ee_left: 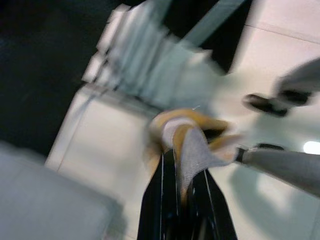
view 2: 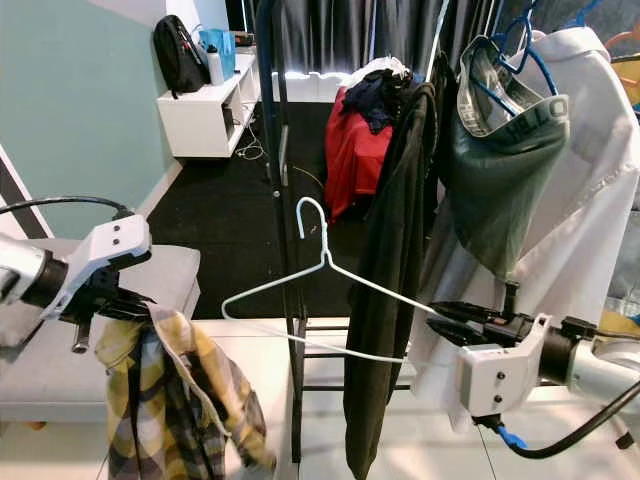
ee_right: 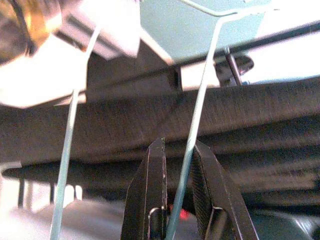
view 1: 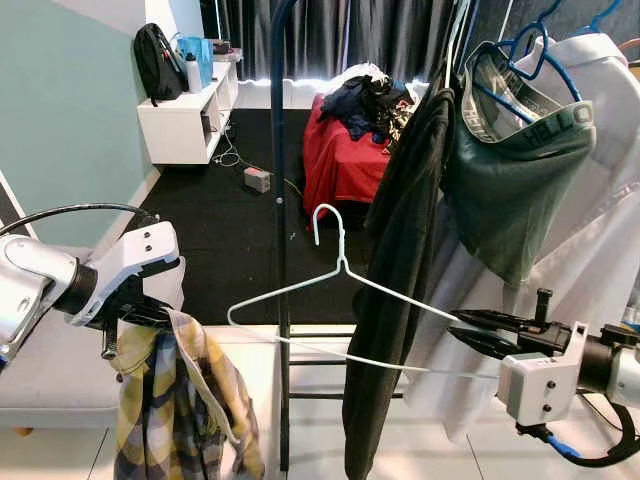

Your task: Hang hanger

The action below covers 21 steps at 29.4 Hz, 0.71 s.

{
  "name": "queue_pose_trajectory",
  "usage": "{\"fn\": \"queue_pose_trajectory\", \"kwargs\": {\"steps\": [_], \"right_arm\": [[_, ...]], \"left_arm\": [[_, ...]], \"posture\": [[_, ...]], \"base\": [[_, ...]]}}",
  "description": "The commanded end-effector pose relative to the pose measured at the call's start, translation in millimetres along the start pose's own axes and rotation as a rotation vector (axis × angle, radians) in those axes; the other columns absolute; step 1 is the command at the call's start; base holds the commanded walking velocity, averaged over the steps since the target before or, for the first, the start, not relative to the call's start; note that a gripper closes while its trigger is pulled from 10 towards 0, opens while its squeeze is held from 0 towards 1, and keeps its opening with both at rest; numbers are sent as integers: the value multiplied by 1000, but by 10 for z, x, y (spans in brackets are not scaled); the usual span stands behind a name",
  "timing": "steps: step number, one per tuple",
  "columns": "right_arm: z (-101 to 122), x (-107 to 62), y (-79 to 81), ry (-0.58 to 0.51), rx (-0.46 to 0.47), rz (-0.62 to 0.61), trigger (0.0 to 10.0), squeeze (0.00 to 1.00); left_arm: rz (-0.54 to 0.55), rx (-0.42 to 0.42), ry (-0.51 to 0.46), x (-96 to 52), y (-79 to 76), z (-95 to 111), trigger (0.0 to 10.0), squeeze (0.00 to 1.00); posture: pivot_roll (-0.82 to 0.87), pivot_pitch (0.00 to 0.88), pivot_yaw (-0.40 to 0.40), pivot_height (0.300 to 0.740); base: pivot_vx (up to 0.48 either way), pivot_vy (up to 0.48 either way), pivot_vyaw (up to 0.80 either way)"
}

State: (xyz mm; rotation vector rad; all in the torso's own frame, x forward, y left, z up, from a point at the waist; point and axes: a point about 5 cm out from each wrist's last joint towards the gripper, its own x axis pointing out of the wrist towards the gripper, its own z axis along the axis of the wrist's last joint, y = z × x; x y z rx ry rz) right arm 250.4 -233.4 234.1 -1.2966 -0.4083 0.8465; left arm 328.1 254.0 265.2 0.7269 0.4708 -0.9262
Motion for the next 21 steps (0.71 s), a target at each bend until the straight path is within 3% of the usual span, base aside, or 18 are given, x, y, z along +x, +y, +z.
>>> {"fn": "queue_pose_trajectory", "kwargs": {"steps": [1, 6, 8, 10, 13, 14, 17, 21], "right_arm": [[79, 30, 47, -41, 41, 27, 10000, 0], [105, 9, 114, -36, 118, 97, 10000, 0], [123, -30, 239, -11, 193, 206, 10000, 0], [123, -30, 239, -11, 193, 206, 10000, 0], [164, -68, 339, 3, 262, 314, 10000, 0], [164, -68, 339, 3, 262, 314, 10000, 0], [265, -53, 365, -39, 378, 351, 10000, 0], [302, 83, 326, -100, 435, 262, 10000, 0]], "left_arm": [[155, -59, 78, 22, 168, -68, 10000, 0], [328, -132, 176, 18, 336, -169, 10000, 0], [402, -122, 283, -8, 381, -268, 10000, 0], [402, -122, 283, -8, 381, -268, 10000, 0], [443, -125, 335, -21, 402, -327, 10000, 0], [443, -125, 335, -21, 402, -327, 10000, 0], [456, -169, 322, 7, 422, -319, 10000, 0], [387, -196, 261, 101, 371, -218, 10000, 0]], "posture": [[9, 115, 32, 740], [8, 114, 40, 740], [9, 115, 46, 740], [9, 115, 46, 740], [10, 116, 49, 740], [10, 116, 49, 740], [12, 119, 49, 740], [18, 119, 48, 740]], "base": [[0, 0, 0], [0, 0, 0], [0, 0, 0], [0, 0, 0], [0, 0, 0], [0, 0, 0], [0, 0, 0], [0, 0, 0]]}}
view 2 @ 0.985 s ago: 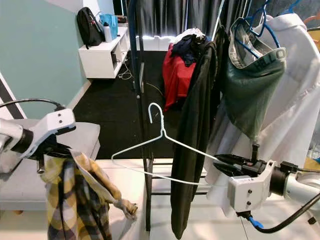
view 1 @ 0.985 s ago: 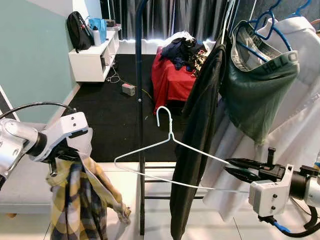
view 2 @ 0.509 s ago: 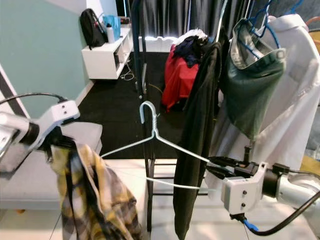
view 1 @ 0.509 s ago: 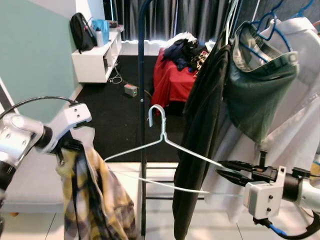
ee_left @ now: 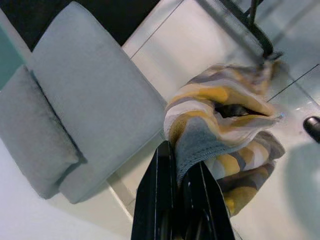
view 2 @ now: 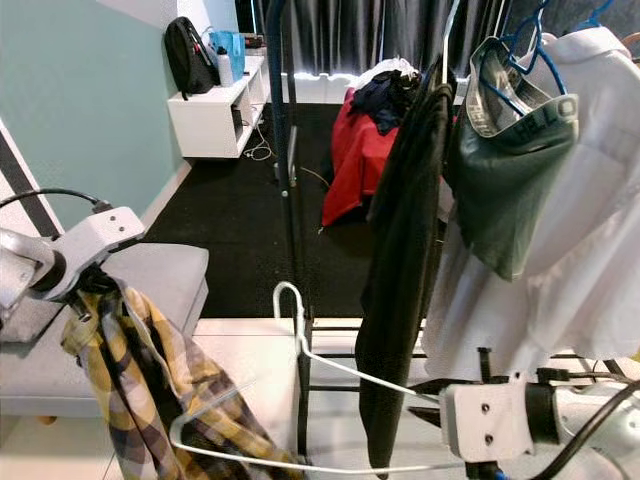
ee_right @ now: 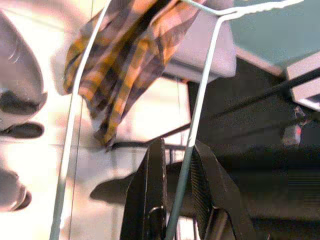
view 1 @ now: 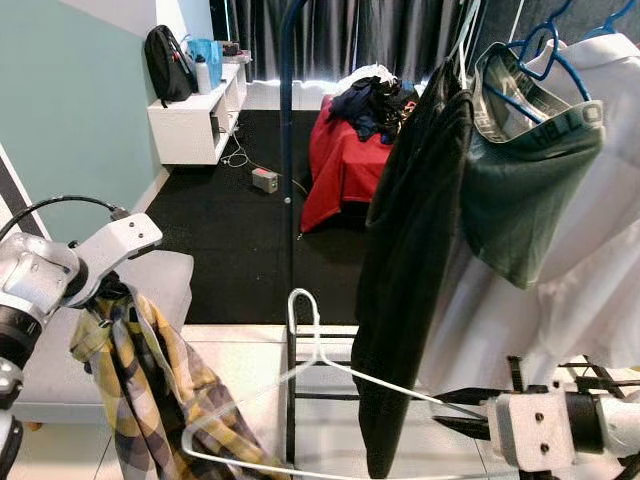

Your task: Hang hanger

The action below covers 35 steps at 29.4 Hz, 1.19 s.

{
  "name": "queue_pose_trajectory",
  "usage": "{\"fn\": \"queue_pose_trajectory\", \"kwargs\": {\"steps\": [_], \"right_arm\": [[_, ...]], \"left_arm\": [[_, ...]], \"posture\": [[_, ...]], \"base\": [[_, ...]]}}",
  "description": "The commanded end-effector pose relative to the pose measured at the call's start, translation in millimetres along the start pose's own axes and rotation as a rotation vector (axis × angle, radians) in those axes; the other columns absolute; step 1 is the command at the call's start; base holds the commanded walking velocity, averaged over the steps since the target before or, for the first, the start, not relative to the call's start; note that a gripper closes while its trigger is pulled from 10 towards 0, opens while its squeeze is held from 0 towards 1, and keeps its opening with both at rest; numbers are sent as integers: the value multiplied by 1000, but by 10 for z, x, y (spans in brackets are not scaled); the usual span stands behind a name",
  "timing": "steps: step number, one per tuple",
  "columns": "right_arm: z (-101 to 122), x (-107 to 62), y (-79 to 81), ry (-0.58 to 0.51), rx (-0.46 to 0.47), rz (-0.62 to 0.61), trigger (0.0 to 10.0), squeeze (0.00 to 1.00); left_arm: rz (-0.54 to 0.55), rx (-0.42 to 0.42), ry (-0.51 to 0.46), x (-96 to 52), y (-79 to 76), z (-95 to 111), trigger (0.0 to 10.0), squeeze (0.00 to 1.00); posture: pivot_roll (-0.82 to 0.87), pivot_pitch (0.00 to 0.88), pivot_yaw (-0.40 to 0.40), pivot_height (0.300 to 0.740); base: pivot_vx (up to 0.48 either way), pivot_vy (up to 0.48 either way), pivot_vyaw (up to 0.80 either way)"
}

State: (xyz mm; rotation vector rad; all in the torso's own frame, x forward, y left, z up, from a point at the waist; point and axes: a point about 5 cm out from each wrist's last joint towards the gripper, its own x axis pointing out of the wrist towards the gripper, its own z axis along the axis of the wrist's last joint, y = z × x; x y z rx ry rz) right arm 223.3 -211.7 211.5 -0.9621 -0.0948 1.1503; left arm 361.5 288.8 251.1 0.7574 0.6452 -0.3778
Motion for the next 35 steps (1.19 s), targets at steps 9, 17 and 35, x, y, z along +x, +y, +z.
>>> {"fn": "queue_pose_trajectory", "kwargs": {"steps": [9, 17, 35], "right_arm": [[55, 297, -219, -112, -106, -233, 10000, 0], [141, 377, -345, -110, -238, -311, 10000, 0], [162, 179, -209, -62, -280, -199, 10000, 0]], "left_arm": [[-323, -28, -223, -106, -383, 441, 10000, 0], [-428, -8, -261, -263, -453, 501, 10000, 0], [-134, -65, -107, -191, -96, 190, 10000, 0]], "posture": [[33, 118, 50, 740], [39, 118, 49, 740], [27, 134, 53, 740]], "base": [[0, 0, 0], [0, 0, 0], [0, 0, 0]]}}
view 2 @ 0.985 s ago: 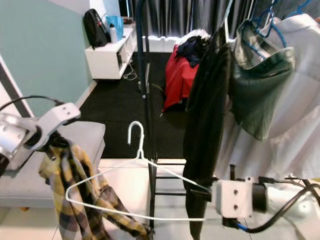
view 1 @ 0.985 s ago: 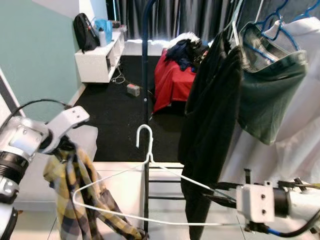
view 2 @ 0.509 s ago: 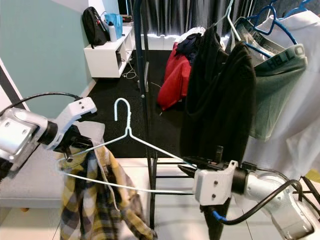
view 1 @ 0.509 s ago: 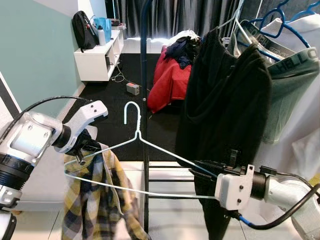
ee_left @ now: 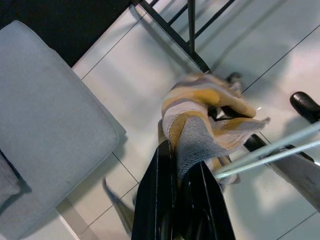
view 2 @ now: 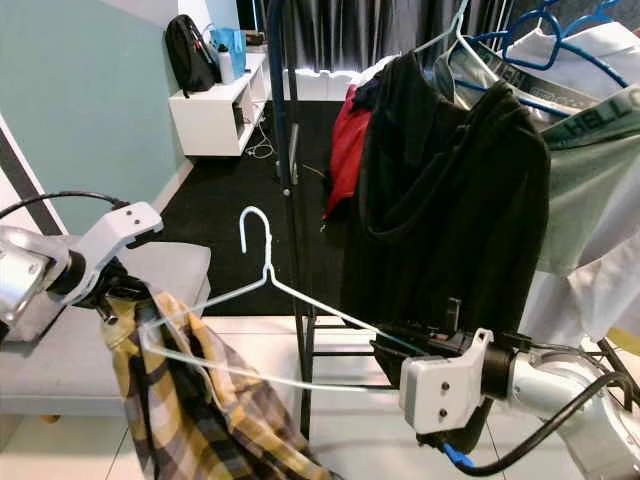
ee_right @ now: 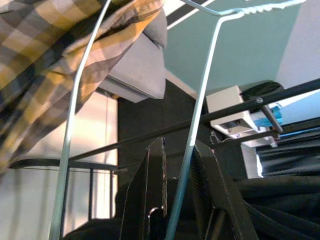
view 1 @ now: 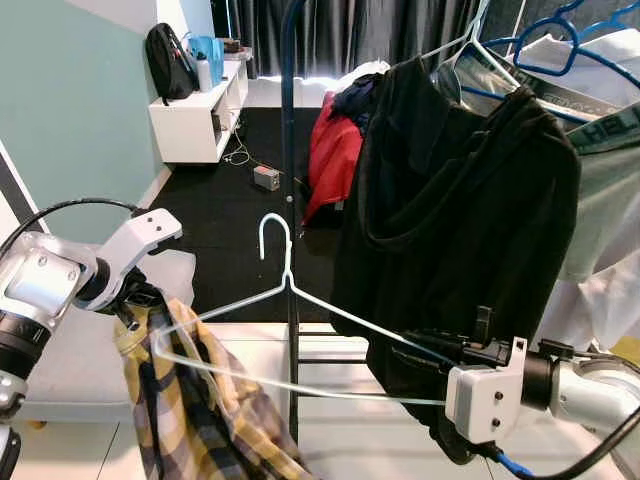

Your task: Hang hanger

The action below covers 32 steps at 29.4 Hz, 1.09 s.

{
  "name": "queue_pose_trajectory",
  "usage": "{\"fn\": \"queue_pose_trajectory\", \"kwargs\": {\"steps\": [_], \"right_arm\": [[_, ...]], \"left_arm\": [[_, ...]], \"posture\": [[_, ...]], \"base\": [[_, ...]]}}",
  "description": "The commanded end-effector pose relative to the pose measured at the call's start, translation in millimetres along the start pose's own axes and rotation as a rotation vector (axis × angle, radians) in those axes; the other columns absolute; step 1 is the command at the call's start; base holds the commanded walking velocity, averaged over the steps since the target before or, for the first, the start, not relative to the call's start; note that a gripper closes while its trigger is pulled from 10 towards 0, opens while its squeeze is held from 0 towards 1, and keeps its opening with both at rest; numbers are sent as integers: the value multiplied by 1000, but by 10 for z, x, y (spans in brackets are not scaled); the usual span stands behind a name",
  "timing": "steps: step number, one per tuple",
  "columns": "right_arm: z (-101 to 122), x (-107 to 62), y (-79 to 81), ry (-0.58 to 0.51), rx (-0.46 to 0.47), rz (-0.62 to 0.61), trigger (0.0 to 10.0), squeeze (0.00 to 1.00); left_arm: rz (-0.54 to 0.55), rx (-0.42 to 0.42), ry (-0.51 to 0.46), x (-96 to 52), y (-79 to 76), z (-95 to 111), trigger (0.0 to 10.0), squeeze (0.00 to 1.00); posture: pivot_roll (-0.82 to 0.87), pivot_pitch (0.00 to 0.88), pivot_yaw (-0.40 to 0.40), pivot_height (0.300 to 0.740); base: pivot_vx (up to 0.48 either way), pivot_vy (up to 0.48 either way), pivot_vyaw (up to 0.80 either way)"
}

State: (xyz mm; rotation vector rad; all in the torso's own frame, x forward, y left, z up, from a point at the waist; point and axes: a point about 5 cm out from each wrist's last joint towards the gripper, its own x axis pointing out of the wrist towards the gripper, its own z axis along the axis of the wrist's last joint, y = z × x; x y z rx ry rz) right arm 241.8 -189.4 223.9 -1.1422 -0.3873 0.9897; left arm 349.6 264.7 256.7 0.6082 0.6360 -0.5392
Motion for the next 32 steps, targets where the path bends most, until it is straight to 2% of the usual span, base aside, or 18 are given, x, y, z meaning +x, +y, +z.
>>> {"fn": "queue_pose_trajectory", "kwargs": {"steps": [1, 7, 9, 12, 15, 21, 32], "right_arm": [[46, -29, -26, -16, -2, -2, 10000, 0], [-33, -34, 7, 38, 50, 23, 10000, 0], [-129, -10, -33, 89, 48, -32, 10000, 0], [-244, 23, -104, 152, 17, -121, 10000, 0], [-315, 10, -155, 211, -34, -157, 10000, 0], [-349, -62, -238, 248, -60, -173, 10000, 0], [-393, -174, -261, 304, -153, -185, 10000, 0]], "left_arm": [[37, 16, -15, -100, 82, 46, 10000, 0], [-49, 1, -112, -119, 4, 141, 10000, 0], [-133, -7, -164, -135, -91, 212, 10000, 0], [-201, 5, -161, -152, -165, 217, 10000, 0], [-209, 34, -112, -178, -166, 139, 10000, 0], [-175, 48, -75, -213, -115, 85, 10000, 0], [-217, 26, -110, -230, -189, 167, 10000, 0]], "posture": [[27, 134, 53, 740], [27, 135, 53, 740], [30, 136, 51, 740], [34, 137, 50, 740], [40, 137, 49, 740], [42, 142, 51, 740], [38, 146, 61, 740]], "base": [[0, 0, 0], [0, 0, 0], [0, 0, 0], [0, 0, 0], [0, 0, 0], [0, 0, 0], [0, 0, 0]]}}
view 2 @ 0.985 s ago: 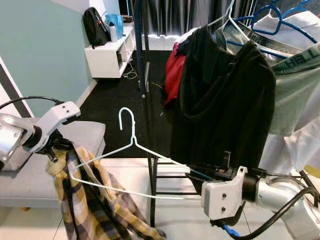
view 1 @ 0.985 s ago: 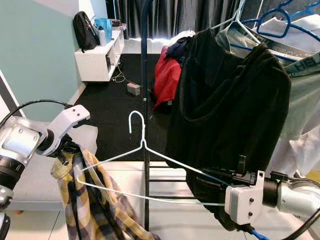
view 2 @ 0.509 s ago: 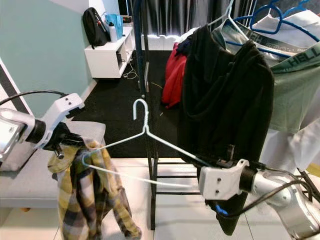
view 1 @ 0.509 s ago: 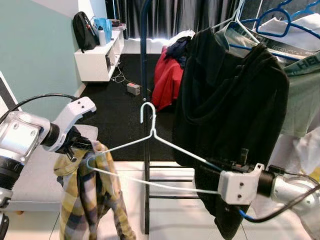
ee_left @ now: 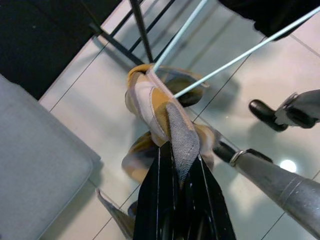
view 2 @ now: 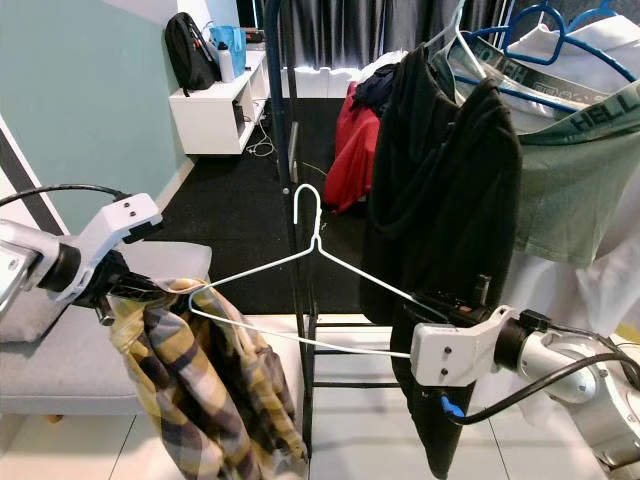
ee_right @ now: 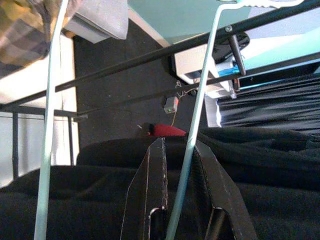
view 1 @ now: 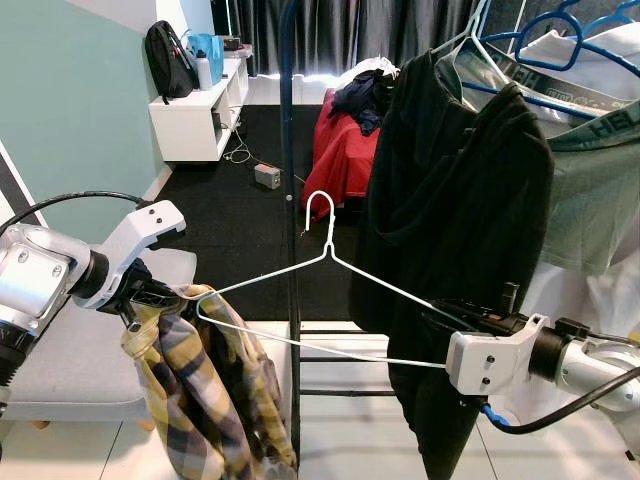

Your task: Hang hanger

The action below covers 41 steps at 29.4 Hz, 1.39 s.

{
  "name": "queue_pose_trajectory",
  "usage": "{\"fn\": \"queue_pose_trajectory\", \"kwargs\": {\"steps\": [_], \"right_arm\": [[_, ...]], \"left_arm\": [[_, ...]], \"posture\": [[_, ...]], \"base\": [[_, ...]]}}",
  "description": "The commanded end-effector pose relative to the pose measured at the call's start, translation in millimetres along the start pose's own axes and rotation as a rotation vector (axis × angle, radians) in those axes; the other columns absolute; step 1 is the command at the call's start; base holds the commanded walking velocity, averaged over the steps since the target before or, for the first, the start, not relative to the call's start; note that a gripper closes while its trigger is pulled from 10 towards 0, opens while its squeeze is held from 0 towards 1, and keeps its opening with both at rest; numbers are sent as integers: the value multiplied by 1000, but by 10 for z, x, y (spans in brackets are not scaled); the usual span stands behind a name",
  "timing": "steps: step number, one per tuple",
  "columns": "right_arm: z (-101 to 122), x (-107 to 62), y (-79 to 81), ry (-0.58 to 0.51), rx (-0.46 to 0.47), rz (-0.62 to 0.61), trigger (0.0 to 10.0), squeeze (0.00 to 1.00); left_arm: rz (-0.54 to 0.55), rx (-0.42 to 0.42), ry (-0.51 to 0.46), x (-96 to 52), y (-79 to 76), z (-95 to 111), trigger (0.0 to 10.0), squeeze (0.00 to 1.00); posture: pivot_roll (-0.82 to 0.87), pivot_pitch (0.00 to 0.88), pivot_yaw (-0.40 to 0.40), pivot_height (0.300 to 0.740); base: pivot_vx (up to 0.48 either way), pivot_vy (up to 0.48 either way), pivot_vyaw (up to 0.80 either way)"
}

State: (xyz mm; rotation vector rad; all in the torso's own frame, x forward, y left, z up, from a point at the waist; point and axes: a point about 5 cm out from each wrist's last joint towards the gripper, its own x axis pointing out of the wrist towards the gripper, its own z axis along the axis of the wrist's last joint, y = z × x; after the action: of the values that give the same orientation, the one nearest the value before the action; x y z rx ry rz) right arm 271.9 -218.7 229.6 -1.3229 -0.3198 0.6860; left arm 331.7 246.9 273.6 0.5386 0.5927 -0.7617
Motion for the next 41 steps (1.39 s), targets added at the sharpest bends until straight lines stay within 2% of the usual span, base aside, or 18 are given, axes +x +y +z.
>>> {"fn": "queue_pose_trajectory", "kwargs": {"steps": [1, 4, 6, 8, 14, 16, 19, 20, 22, 24, 25, 27, 30, 33, 36, 37, 41], "right_arm": [[-74, -75, -52, 50, -31, -42, 10000, 0], [-86, -82, -42, 56, -38, -42, 10000, 0], [-117, -89, -20, 70, -53, -47, 10000, 0], [-129, -86, -16, 75, -53, -51, 10000, 0], [-132, -54, 34, 61, -18, -56, 10000, 0], [-38, -19, 74, -17, 52, -53, 10000, 0], [18, -11, 90, -61, 98, -45, 10000, 0], [177, -32, 176, -166, 204, 31, 10000, 0], [177, -32, 176, -166, 204, 31, 10000, 0], [247, -41, 220, -199, 240, 79, 10000, 0], [296, -60, 276, -212, 255, 144, 10000, 0], [338, -102, 338, -209, 254, 235, 10000, 0], [358, -135, 347, -207, 273, 259, 10000, 0], [359, -153, 357, -205, 275, 254, 10000, 0], [344, -168, 393, -191, 228, 241, 10000, 0], [343, -148, 400, -189, 198, 214, 10000, 0], [343, -107, 399, -185, 187, 175, 10000, 0]], "left_arm": [[-32, -8, -21, -34, -36, 38, 10000, 0], [-49, -17, -45, -35, -56, 72, 10000, 0], [-100, -43, -118, -49, -114, 179, 10000, 0], [-115, -51, -141, -56, -133, 212, 10000, 0], [-151, -82, -205, -67, -178, 305, 10000, 0], [-111, -82, -171, -44, -153, 286, 10000, 0], [-85, -81, -150, -33, -127, 263, 10000, 0], [-7, -95, -111, -16, -40, 208, 10000, 0], [-7, -95, -111, -16, -40, 208, 10000, 0], [36, -107, -97, -5, 19, 185, 10000, 0], [91, -128, -85, 5, 97, 166, 10000, 0], [176, -162, -80, 8, 220, 159, 10000, 0], [218, -182, -91, -6, 280, 177, 10000, 0], [226, -197, -106, -19, 289, 209, 10000, 0], [239, -225, -134, -33, 304, 280, 10000, 0], [246, -239, -143, -39, 315, 322, 10000, 0], [257, -250, -149, -42, 339, 380, 10000, 0]], "posture": [[41, 145, 62, 740], [41, 145, 62, 740], [44, 143, 63, 740], [44, 143, 63, 740], [49, 141, 63, 740], [52, 142, 65, 740], [51, 143, 65, 740], [48, 143, 68, 740], [48, 143, 68, 740], [48, 144, 72, 740], [46, 143, 76, 740], [48, 143, 78, 740], [50, 148, 79, 740], [47, 148, 77, 740], [45, 148, 66, 740], [46, 150, 67, 740], [47, 152, 62, 740]], "base": [[0, 0, 0], [0, 0, 0], [0, 0, 0], [0, 0, 0], [0, 0, 0], [0, 0, 0], [0, 0, 0], [0, 0, 0], [0, 0, 0], [0, 0, 0], [0, 0, 0], [0, 0, 0], [0, 0, 0], [0, 0, 0], [0, 0, 0], [0, 0, 0], [0, 0, 0]]}}
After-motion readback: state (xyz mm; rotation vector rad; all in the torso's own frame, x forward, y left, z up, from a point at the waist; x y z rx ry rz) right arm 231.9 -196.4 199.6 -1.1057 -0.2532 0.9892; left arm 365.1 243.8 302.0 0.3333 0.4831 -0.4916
